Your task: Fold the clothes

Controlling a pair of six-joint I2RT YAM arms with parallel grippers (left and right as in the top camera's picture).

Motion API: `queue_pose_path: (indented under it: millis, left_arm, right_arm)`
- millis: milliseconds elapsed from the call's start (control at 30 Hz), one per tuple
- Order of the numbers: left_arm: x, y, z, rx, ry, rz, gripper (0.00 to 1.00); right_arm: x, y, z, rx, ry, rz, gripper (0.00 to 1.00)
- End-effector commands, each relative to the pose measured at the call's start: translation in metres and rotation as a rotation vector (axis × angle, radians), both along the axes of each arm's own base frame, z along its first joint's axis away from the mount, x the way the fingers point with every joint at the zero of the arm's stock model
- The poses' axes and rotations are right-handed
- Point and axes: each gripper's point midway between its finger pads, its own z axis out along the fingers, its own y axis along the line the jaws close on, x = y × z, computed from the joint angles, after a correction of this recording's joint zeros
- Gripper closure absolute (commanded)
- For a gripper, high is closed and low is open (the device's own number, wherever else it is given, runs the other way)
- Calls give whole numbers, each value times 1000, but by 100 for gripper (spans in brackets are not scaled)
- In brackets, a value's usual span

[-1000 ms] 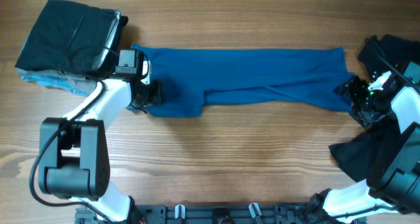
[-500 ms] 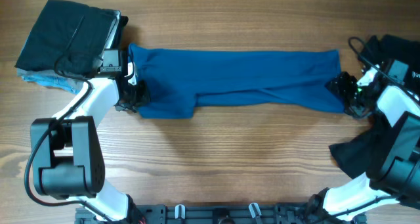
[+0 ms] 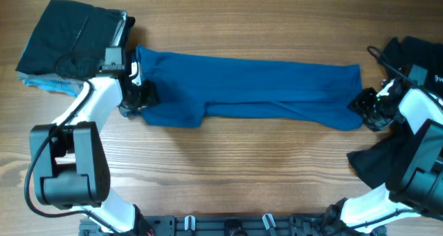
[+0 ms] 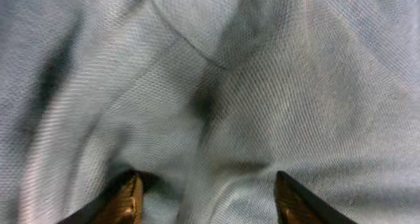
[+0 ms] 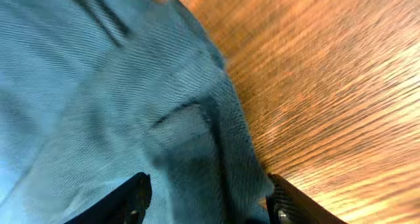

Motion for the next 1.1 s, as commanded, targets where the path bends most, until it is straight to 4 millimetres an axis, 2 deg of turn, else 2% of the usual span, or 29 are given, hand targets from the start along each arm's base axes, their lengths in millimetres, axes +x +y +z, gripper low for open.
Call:
queue_pose_path:
  millis: [0, 100, 167, 233, 267, 367, 400, 500, 600, 700, 767, 800, 900, 967, 1000, 1067]
  left_arm:
    - [23, -10, 32, -85, -76, -16, 31]
    - [22, -32, 39, -173, -85, -55, 30]
    - [18, -45, 39, -182, -77, -94, 35]
    - [15, -57, 38, -177, -76, -144, 46]
    - [14, -63, 37, -172, -72, -162, 59]
    - [10, -78, 35, -150, -66, -208, 83]
    - [9, -80, 34, -141, -65, -215, 86]
    - [8, -84, 32, -132, -62, -229, 88]
    - [6, -86, 25, -131, -40, -233, 89]
    - [6, -86, 12, -131, -15, -231, 89]
    - [6, -86, 3, -131, -2, -230, 89]
    - [6, -86, -2, -130, 5, -230, 89]
    - [9, -87, -15, -130, 18, -229, 77]
    - [7, -86, -20, -130, 31, -228, 74]
    - [7, -86, -21, -130, 36, -228, 74]
    - [6, -86, -22, -130, 42, -227, 67]
  right_arm:
    - [32, 3, 61, -25, -223, 132, 41]
    - [34, 22, 72, 39, -261, 166, 42]
    - [31, 45, 66, 89, -236, 216, 57]
    - [30, 62, 56, 106, -211, 258, 62]
    - [31, 71, 50, 116, -194, 274, 68]
    - [32, 86, 26, 131, -134, 275, 87]
    - [33, 90, 19, 143, -117, 273, 90]
    - [29, 99, -2, 170, -54, 266, 95]
    - [25, 106, -16, 191, -7, 258, 96]
    - [33, 110, -15, 201, -42, 274, 96]
    - [53, 114, -8, 215, -143, 296, 95]
    - [71, 119, 2, 240, -240, 319, 92]
    - [111, 133, 41, 335, -503, 403, 77]
    - [119, 137, 55, 360, -560, 423, 75]
    - [120, 136, 57, 363, -558, 415, 74]
    - [116, 137, 56, 367, -539, 409, 72]
